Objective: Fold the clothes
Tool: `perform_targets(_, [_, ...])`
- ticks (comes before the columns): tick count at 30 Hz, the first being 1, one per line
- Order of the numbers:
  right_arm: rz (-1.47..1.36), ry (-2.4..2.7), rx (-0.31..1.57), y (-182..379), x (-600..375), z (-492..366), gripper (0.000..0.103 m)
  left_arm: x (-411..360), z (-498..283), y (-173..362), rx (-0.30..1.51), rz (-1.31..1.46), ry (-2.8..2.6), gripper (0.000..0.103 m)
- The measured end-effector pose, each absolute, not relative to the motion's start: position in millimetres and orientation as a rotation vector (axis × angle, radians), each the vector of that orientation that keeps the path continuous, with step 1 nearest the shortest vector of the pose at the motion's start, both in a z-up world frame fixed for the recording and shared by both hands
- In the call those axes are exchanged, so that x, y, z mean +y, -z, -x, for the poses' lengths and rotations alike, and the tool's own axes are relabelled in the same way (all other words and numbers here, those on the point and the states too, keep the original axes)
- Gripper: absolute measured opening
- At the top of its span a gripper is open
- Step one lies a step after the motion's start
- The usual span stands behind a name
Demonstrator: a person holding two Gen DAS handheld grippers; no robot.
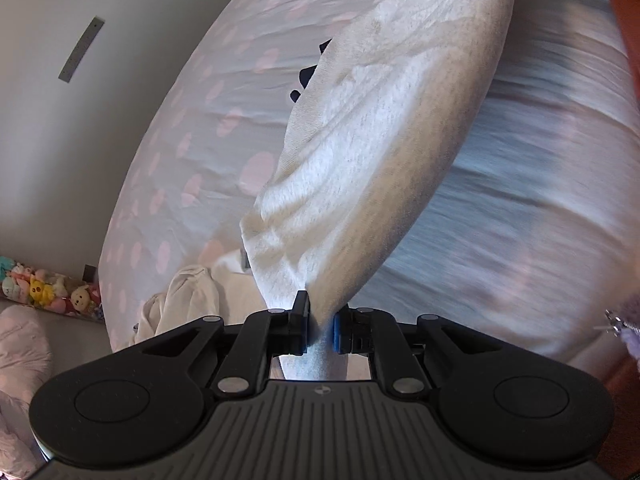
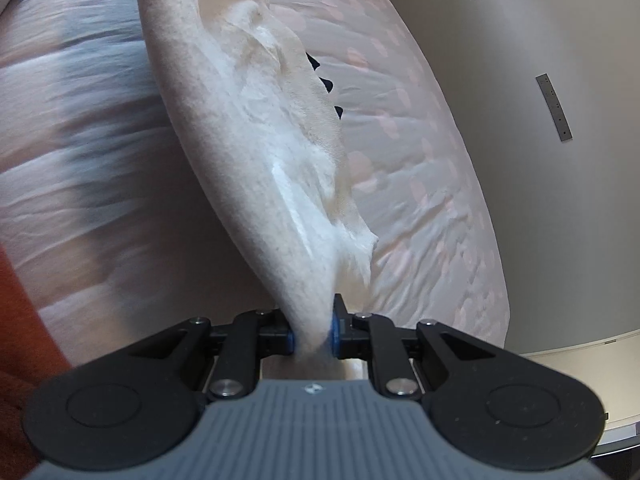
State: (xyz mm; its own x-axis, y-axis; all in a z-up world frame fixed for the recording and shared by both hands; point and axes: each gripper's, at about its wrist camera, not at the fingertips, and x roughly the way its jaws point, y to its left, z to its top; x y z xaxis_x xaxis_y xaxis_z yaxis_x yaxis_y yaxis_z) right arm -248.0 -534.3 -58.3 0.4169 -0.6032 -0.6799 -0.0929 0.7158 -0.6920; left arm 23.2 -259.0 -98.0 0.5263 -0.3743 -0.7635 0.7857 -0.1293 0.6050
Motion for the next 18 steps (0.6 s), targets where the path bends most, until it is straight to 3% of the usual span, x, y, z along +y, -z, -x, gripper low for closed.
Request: perform_targets(18, [0.559, 0.302, 1.257, 119, -518, 253, 0.018, -249, 1, 171, 0.521, -1.517, 1.082, 0.009])
